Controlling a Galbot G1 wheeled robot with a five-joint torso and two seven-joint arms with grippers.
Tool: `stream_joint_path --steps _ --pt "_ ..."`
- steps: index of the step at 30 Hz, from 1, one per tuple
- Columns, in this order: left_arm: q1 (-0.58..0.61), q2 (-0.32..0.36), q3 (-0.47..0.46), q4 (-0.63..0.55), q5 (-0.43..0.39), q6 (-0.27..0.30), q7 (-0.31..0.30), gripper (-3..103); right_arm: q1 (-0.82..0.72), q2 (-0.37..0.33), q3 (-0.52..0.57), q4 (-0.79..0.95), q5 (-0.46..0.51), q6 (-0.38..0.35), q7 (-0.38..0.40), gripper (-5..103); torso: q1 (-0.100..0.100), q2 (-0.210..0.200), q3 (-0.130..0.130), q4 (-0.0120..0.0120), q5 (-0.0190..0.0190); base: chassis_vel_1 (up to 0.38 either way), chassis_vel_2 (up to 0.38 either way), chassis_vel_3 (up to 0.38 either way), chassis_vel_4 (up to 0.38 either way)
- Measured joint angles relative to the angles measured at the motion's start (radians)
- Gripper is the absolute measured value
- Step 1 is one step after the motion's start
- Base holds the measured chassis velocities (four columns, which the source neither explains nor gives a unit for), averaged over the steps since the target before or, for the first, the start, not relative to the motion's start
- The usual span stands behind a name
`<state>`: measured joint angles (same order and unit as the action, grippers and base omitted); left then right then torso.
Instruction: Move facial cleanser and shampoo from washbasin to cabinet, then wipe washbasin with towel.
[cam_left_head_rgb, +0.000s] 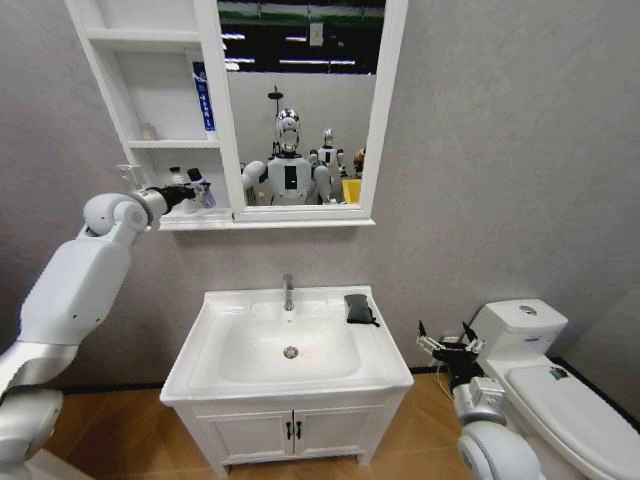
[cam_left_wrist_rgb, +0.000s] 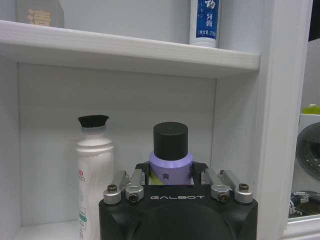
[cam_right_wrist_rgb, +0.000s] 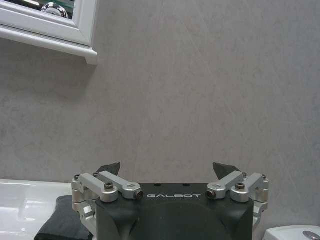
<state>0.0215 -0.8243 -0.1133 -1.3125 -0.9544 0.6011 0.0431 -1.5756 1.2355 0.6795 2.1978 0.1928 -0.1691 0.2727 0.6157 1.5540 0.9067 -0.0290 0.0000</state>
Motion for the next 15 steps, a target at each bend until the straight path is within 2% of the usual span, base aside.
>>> stream_joint_path --steps 8,9,11,14,15 --pt "-0.017 -0.029 0.016 0.056 0.034 0.001 -0.009 43 0.001 -0.002 0.005 -0.003 0.0 0.003 0.0 100 0.0 0.0 0.0 0.0 -0.0001 0.0 0.0 0.0 0.0" --pt "-0.017 -0.032 0.02 0.057 0.036 0.0 -0.012 40 0.001 -0.004 0.006 -0.003 0.001 0.004 0.0 100 0.0 0.0 0.0 -0.0001 -0.0001 0.0 0.0 0.0 0.0" --pt "-0.019 -0.035 0.023 0.059 0.038 -0.001 -0.014 43 0.001 -0.005 0.006 -0.003 0.001 0.005 0.0 100 0.0 0.0 0.0 -0.0001 0.0001 0.0 0.0 0.0 0.0" --pt "-0.031 -0.046 0.034 0.069 0.044 -0.004 -0.022 59 0.001 -0.004 0.006 -0.005 0.001 0.007 0.0 100 0.0 0.0 0.0 0.0 -0.0002 0.0 0.0 0.0 0.0" --pt "-0.031 -0.046 0.034 0.069 0.044 -0.004 -0.022 59 0.001 -0.004 0.006 -0.005 0.001 0.007 0.0 100 0.0 0.0 0.0 0.0 -0.0002 0.0 0.0 0.0 0.0"
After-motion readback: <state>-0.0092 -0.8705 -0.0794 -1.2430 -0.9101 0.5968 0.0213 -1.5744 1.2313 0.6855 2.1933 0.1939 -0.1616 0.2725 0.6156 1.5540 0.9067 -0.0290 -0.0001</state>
